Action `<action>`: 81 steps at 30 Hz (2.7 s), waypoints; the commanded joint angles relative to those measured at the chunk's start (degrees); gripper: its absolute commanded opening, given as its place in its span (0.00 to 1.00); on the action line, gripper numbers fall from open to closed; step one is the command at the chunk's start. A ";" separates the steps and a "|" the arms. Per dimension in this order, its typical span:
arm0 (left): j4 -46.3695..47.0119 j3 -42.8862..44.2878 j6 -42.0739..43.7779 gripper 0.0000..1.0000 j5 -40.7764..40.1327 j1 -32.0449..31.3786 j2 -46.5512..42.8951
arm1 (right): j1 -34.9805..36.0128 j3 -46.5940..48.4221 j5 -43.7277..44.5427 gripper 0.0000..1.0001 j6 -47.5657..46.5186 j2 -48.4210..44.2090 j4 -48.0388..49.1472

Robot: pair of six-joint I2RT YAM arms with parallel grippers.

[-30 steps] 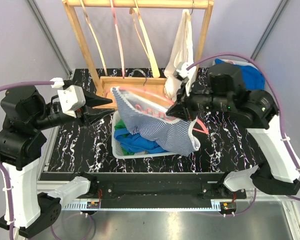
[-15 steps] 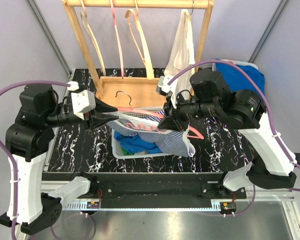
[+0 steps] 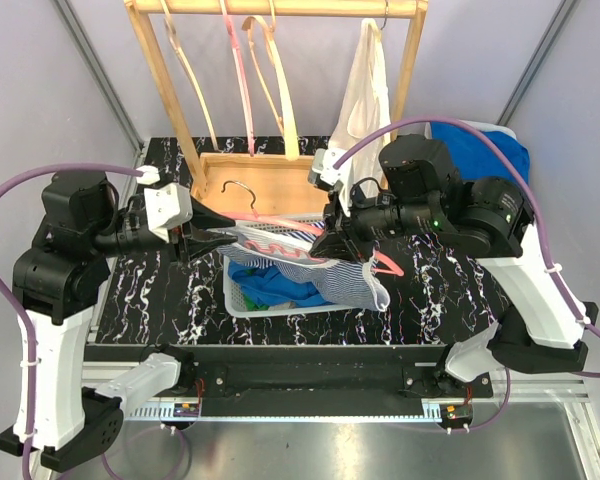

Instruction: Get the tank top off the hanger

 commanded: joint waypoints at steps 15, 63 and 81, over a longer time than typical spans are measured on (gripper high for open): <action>4.67 2.87 -3.49 0.54 -3.34 1.39 -1.82 | 1.53 -2.52 0.56 0.07 -1.04 -0.99 3.74; 9.50 -3.81 -1.38 0.00 -17.11 1.84 -0.68 | 1.79 -27.91 40.11 0.75 2.38 -18.38 39.32; 13.11 2.52 0.73 0.00 -28.74 1.83 1.35 | 1.88 -30.47 40.99 0.69 10.82 -12.94 42.23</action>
